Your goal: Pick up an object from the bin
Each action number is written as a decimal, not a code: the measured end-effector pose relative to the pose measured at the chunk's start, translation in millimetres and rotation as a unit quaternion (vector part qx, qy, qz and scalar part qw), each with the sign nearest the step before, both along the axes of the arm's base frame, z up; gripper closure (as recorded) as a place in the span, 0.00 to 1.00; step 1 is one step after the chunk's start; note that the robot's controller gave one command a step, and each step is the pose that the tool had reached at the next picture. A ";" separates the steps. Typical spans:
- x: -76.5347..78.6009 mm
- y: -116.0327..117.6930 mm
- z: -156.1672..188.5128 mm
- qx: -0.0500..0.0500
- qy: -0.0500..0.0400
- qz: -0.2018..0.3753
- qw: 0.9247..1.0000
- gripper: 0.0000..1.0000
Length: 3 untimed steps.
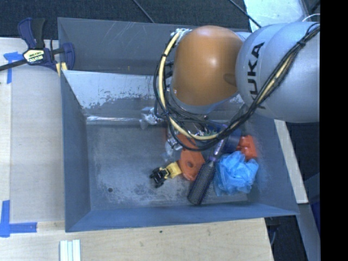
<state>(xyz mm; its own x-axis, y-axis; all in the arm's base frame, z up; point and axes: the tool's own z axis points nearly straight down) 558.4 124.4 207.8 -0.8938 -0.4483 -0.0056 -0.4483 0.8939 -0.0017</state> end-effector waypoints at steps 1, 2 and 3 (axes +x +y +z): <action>-19.1 -26.7 -54.6 0.000 0.003 -0.143 0.990 0.00; -22.2 -5.7 -52.1 0.002 -0.003 -0.048 0.999 0.00; -39.8 -68.6 -59.2 -0.001 0.002 -0.142 0.990 0.00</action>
Offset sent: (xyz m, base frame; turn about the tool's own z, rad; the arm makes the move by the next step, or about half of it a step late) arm -0.0227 -0.0058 -0.0523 0.0944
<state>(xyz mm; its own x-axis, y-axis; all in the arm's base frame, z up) 518.6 55.7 148.6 -0.9839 -0.1788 -0.0011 -0.1788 0.9839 -0.0019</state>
